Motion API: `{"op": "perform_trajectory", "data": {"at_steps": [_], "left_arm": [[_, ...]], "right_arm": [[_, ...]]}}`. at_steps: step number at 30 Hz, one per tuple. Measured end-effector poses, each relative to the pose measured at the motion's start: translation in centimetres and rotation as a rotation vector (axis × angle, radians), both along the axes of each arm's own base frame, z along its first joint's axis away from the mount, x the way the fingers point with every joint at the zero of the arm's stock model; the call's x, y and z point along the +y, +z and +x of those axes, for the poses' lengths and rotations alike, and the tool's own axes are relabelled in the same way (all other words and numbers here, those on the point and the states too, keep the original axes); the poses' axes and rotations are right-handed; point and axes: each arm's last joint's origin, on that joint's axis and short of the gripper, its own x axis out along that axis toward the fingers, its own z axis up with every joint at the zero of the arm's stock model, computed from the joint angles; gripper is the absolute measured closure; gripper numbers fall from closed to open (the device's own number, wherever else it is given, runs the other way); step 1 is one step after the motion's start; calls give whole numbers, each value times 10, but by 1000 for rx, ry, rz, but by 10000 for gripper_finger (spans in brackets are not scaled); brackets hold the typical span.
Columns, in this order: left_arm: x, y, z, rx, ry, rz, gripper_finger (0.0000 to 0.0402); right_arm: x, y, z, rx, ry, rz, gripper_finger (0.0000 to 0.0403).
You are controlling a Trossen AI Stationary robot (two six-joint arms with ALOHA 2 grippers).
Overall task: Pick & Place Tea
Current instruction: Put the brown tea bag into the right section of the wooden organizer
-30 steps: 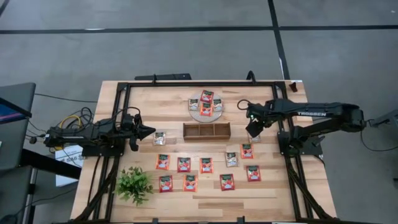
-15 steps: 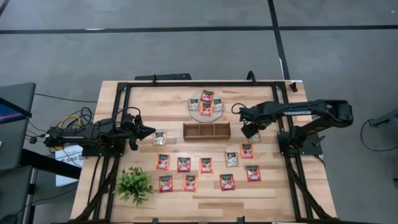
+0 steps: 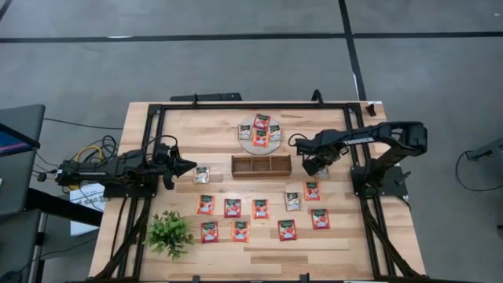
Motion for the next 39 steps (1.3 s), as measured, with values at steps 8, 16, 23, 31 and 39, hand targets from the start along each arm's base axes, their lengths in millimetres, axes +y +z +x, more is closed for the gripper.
{"op": "perform_trajectory", "data": {"at_steps": [8,16,23,31,39], "left_arm": [[0,0,0,0,0,0,402],[0,0,0,0,0,1,402],[0,0,0,1,0,1,402],[0,0,0,1,0,4,402],[0,0,0,2,0,8,402]], "right_arm": [[-10,-1,2,-52,-45,-10,238],[-15,-1,3,-102,-124,6,244],[-12,-1,5,-113,-220,3,248],[-2,7,7,-147,-231,42,244],[-1,38,8,-247,-108,1,245]]}}
